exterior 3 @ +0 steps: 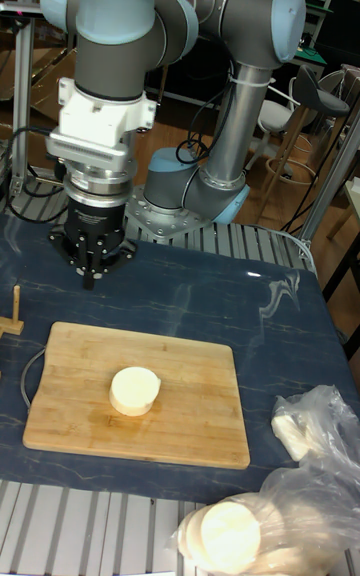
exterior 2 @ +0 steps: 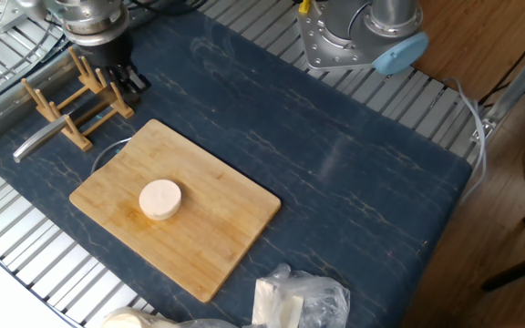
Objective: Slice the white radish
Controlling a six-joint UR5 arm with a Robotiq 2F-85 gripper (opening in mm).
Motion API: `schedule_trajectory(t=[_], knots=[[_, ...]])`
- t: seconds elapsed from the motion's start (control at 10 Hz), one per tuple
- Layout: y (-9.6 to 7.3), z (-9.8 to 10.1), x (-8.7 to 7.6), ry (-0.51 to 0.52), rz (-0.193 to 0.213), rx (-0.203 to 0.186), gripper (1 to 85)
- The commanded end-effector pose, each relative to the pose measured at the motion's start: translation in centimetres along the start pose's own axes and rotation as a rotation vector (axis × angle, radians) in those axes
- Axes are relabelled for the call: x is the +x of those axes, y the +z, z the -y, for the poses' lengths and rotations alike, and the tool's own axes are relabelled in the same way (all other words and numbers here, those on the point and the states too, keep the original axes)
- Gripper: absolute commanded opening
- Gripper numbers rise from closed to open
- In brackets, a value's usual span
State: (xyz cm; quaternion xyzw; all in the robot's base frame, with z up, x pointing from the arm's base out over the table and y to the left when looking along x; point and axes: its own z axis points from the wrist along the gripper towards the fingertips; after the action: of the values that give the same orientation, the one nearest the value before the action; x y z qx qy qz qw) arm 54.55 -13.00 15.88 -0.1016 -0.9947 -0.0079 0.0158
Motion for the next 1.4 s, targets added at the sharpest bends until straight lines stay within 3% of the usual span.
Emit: schedule_trajectory(t=[0.0, 0.1, 0.3, 0.8, 1.0, 1.3], knots=[[-0.1, 1.8, -0.5, 0.033, 0.02, 0.05, 1.0], [0.0, 2.5, -0.8, -0.019, 0.025, 0.062, 1.0], [0.3, 5.9, -2.3, -0.065, 0.033, 0.083, 1.0], [1.7, 8.8, -4.7, -0.099, 0.054, 0.109, 1.7], [1.5, 9.1, -4.5, -0.094, 0.053, 0.112, 1.0], [1.4, 9.4, -3.2, -0.063, 0.01, 0.121, 1.0]])
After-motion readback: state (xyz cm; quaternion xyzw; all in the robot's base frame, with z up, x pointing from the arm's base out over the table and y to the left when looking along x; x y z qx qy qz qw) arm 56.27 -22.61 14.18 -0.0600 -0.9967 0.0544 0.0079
